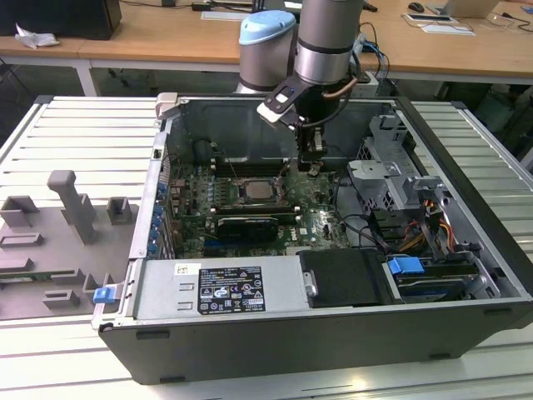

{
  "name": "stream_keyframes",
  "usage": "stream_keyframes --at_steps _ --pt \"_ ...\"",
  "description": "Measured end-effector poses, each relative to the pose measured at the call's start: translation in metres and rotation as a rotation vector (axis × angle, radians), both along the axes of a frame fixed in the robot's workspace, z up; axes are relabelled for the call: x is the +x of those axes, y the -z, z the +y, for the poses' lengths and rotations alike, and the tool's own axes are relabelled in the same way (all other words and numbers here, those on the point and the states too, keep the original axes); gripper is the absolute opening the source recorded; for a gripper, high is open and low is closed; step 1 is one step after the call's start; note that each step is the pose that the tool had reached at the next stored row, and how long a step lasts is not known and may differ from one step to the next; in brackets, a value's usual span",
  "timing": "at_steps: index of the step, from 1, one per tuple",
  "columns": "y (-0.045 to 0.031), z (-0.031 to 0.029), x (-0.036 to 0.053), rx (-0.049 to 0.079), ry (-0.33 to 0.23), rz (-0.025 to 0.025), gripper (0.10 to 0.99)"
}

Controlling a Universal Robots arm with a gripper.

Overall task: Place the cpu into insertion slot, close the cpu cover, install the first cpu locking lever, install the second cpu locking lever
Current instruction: 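Close the cpu cover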

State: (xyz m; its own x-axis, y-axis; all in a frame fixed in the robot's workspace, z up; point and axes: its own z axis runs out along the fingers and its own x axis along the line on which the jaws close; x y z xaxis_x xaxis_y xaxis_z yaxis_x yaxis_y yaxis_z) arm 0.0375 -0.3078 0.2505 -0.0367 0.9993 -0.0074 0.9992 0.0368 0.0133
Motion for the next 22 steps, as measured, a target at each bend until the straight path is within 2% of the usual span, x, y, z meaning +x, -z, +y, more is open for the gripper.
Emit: stream_keyframes --at_steps 4,7,20,22 --pt "0.0007 0.0000 -0.0117 0.000 0.000 -0.0001 0.106" --pt "0.0019 0.0000 -0.0240 0.000 0.000 0.0001 0.106" --pt "0.0073 0.0002 -0.0456 0.000 0.000 0.0004 0.106" --pt "0.0077 0.0021 -0.0481 0.000 -0.002 0.0004 0.106"
